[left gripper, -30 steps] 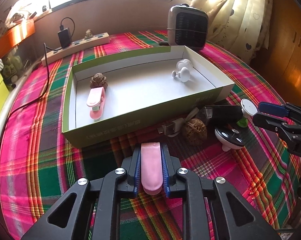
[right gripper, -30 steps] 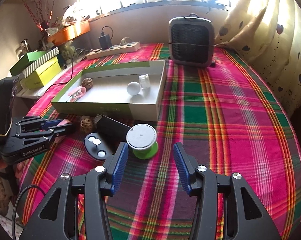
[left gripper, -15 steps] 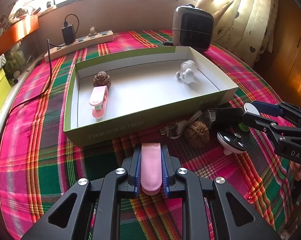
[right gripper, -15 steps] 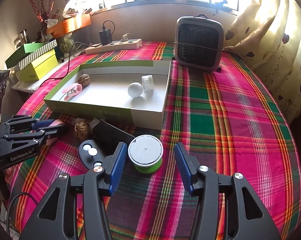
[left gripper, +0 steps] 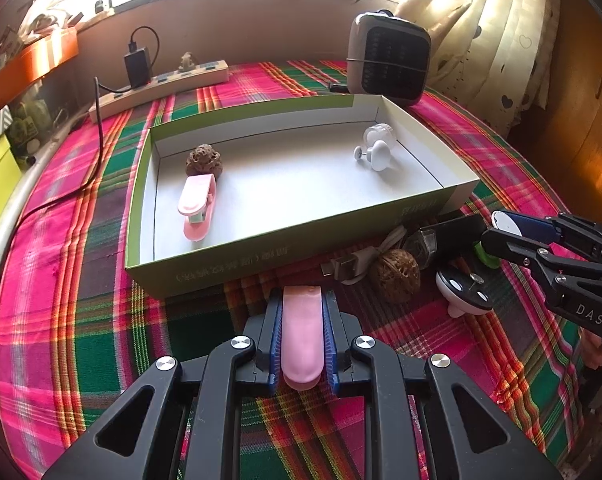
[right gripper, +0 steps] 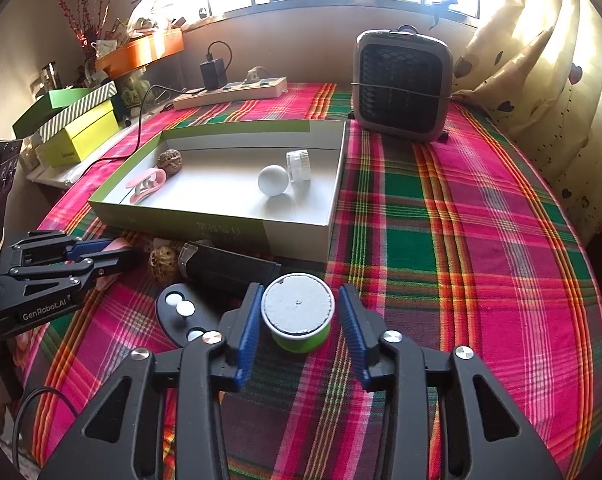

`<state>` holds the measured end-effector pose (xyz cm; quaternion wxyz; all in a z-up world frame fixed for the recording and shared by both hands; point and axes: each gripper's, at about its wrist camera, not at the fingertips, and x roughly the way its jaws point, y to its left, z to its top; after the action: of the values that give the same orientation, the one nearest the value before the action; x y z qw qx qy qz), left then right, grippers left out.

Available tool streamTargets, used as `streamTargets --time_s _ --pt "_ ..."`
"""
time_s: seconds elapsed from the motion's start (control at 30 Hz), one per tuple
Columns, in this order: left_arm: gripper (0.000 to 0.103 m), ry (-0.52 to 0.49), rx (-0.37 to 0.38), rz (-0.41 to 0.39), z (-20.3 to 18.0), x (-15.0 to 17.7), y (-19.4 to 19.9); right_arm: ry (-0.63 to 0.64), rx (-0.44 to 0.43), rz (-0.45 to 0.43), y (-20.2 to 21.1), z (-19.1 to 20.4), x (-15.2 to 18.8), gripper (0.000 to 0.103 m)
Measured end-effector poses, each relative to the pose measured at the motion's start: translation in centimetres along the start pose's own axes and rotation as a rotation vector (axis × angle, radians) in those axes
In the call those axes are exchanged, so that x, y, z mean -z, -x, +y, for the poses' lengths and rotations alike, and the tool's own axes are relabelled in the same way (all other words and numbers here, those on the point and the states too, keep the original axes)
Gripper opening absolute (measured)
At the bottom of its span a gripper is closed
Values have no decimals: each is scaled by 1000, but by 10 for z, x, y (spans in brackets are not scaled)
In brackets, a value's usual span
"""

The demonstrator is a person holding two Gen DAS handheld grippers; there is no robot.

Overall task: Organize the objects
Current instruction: 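Close the right gripper on the green-and-white spool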

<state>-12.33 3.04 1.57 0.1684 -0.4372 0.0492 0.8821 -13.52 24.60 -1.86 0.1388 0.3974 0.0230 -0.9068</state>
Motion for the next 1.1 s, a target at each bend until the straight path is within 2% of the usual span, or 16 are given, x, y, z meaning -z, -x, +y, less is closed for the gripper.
streamTargets --time_s 0.77,1.1 --pt "16 -4 -9 -4 -1 0 -1 3 -6 -10 4 2 1 35" --pt "16 -6 -2 -41 -4 0 14 4 -21 -26 12 1 0 35"
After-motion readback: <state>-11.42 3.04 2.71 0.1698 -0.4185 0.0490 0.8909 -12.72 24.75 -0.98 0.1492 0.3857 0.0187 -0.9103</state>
